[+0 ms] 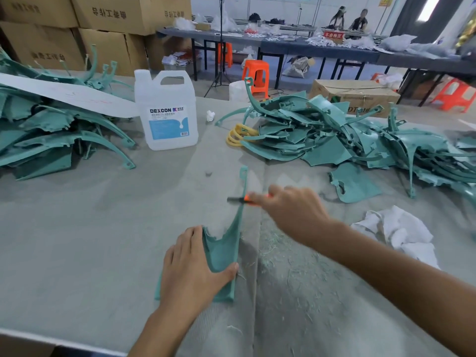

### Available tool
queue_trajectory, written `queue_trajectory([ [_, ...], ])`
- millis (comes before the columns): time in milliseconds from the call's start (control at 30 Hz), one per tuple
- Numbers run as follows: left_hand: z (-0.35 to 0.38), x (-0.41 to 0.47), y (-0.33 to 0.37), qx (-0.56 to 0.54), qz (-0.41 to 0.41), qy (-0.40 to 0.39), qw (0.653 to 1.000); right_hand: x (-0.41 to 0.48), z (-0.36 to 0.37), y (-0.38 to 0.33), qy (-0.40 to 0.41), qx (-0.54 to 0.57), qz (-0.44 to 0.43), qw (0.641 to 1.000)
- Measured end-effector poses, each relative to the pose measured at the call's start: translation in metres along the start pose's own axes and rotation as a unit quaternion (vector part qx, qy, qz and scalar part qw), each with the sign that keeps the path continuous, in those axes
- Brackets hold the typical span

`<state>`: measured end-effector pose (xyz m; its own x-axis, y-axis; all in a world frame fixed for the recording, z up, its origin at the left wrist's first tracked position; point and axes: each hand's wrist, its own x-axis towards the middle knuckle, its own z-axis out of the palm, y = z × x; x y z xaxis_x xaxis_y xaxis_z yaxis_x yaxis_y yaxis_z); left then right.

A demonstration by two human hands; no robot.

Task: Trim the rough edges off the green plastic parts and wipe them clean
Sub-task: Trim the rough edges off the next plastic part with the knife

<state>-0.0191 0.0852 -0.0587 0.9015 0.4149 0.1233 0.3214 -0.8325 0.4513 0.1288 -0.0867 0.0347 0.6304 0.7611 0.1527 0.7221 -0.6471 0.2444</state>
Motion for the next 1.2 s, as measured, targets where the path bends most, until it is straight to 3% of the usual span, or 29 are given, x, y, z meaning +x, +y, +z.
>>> queue_trajectory([
  [167,-0.005,0.001,0.001,0.004,0.000,-0.021,1.000,0.012,-0.003,0.028,0.086,-0.049,0.011,0.995],
  [300,-0.010,0.005,-0.009,0.060,0.018,-0.072,0.995,-0.019,0.009,0.011,0.112,0.069,0.032,0.991],
  [367,-0.014,0.008,-0.014,0.076,0.021,-0.114,0.990,-0.038,0.016,0.014,0.109,0.142,0.089,0.980],
  [433,-0.015,0.009,-0.011,0.064,0.031,-0.118,0.990,-0.059,0.026,0.013,0.118,0.211,0.162,0.957],
  [567,-0.006,0.020,0.022,-0.039,0.095,-0.006,0.995,-0.090,0.045,0.001,0.134,0.296,0.277,0.904],
  [633,0.002,0.036,0.044,-0.088,0.091,-0.011,0.992,-0.100,0.054,-0.005,0.148,0.351,0.324,0.866],
  [767,0.017,0.067,0.072,-0.107,0.092,-0.041,0.989,-0.109,0.061,-0.014,0.152,0.522,0.347,0.764],
  [833,0.022,0.074,0.073,-0.089,0.102,-0.054,0.989,-0.110,0.059,-0.017,0.154,0.570,0.335,0.735],
  [1000,0.028,0.072,0.055,0.091,0.139,-0.080,0.983,-0.101,0.067,-0.015,0.149,0.568,0.309,0.748],
  [1200,0.026,0.073,0.046,0.201,0.200,-0.094,0.954,-0.092,0.077,-0.004,0.045,0.565,0.281,0.774],
])
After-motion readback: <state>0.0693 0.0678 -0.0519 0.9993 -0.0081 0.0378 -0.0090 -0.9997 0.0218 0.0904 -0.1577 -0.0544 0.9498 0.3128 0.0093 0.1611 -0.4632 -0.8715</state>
